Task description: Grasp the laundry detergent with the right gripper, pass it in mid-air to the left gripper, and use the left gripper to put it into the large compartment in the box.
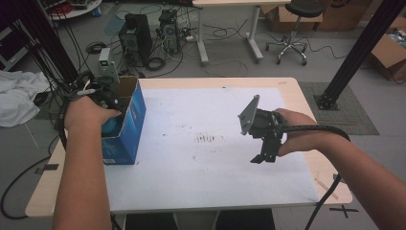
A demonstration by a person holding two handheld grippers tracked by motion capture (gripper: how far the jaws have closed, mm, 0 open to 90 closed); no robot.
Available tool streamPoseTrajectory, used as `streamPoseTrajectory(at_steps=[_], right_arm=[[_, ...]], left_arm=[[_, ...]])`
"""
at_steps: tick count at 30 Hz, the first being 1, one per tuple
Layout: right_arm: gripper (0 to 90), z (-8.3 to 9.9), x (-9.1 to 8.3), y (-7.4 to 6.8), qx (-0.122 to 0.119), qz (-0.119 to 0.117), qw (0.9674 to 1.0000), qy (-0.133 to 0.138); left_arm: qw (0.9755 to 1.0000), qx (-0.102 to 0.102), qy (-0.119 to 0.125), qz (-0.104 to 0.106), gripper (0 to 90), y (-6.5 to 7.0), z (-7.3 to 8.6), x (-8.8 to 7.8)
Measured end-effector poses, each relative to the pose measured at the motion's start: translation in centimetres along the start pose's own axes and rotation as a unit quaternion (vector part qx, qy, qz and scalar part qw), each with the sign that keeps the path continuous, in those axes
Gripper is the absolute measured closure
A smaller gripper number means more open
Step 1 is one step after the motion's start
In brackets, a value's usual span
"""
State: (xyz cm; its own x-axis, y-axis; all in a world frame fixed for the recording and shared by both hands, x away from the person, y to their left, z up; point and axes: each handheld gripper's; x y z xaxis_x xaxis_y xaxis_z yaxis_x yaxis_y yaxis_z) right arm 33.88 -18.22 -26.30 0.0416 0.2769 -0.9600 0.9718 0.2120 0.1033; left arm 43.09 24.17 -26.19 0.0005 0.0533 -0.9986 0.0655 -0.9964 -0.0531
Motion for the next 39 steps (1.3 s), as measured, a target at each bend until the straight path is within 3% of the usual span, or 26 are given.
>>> streamPoseTrajectory(at_steps=[8, 26, 31, 39], right_arm=[[1.2, 0.1, -0.2, -0.2, 0.0, 0.003, 1.0, 0.001], [1.1, -0.1, -0.8, -0.6, -0.005, 0.006, 1.0, -0.001], [1.2, -0.2, -0.6, -0.6, -0.006, 0.004, 1.0, -0.001], [1.1, -0.4, -0.5, -0.5, -0.006, 0.003, 1.0, -0.002]], left_arm=[[1.0, -0.004, 0.008, 0.0, 28.2, 0.0, 0.4, -1.4], [0.9995, 0.018, 0.023, -0.009, 21.6, 0.0, 1.9, -6.0], [0.9989, 0.036, 0.024, -0.016, 17.2, 0.4, 2.2, -7.0], [0.9971, 0.07, 0.029, -0.011, 13.7, 1.6, 2.9, -8.0]])
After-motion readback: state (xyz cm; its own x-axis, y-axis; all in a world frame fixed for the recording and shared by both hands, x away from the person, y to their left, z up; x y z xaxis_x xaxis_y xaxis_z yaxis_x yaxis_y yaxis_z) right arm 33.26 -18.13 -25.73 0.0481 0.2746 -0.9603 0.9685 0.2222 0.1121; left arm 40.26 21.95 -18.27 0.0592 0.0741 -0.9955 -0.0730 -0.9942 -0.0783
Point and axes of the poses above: each handheld gripper's, and its own axes: x roughly forward along the jaws, z roughly out of its underside, y roughly to its right, and after that the axes turned 9 degrees about -x, right-handed
